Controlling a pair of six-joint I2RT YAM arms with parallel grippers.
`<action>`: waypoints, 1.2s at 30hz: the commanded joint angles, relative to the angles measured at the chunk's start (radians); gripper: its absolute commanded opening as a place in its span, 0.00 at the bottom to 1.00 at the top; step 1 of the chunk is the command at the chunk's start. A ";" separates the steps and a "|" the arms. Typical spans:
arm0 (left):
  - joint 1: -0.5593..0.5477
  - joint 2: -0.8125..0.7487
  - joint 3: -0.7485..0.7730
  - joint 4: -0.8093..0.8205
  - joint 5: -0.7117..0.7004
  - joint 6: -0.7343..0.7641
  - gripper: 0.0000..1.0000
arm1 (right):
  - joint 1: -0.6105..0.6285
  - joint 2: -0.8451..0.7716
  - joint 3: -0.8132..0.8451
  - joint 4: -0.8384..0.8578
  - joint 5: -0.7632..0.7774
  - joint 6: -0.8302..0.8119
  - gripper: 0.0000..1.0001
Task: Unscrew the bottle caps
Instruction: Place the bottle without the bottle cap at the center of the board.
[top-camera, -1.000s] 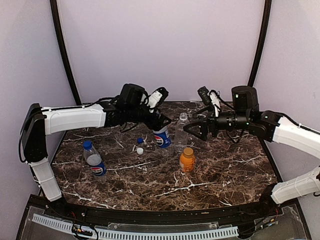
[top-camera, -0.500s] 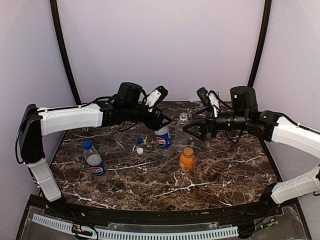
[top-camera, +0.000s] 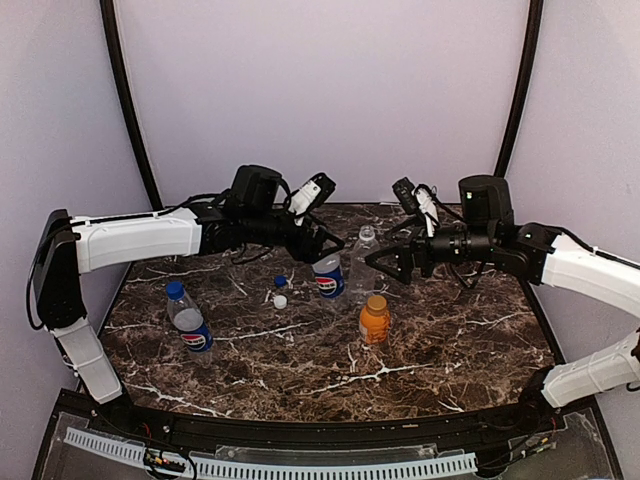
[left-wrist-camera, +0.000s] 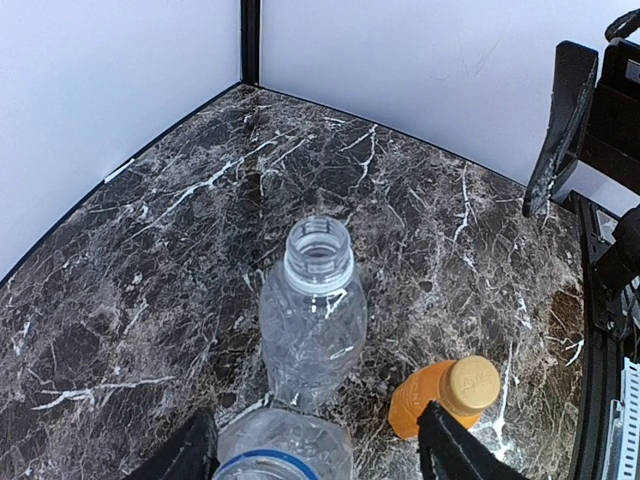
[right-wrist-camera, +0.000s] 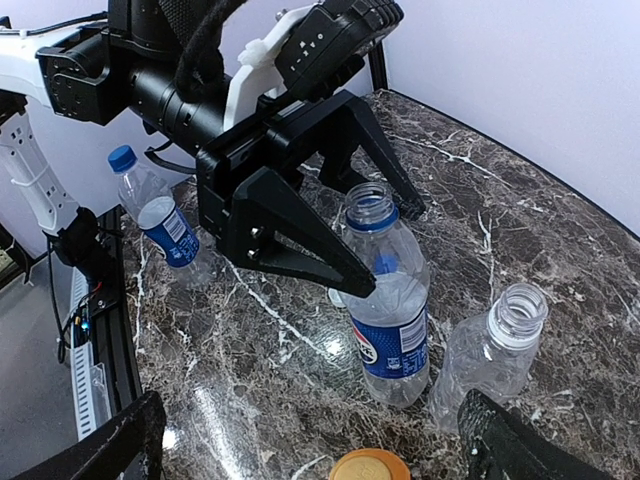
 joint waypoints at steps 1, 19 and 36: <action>0.002 -0.049 -0.011 0.006 0.028 -0.012 0.66 | -0.010 0.007 -0.009 0.043 0.015 -0.002 0.99; 0.002 -0.024 0.030 0.035 0.051 -0.011 0.65 | -0.011 0.021 -0.012 0.044 0.017 -0.003 0.99; 0.002 -0.045 0.016 0.030 0.086 -0.007 0.66 | -0.011 0.078 -0.005 0.046 0.064 0.019 0.98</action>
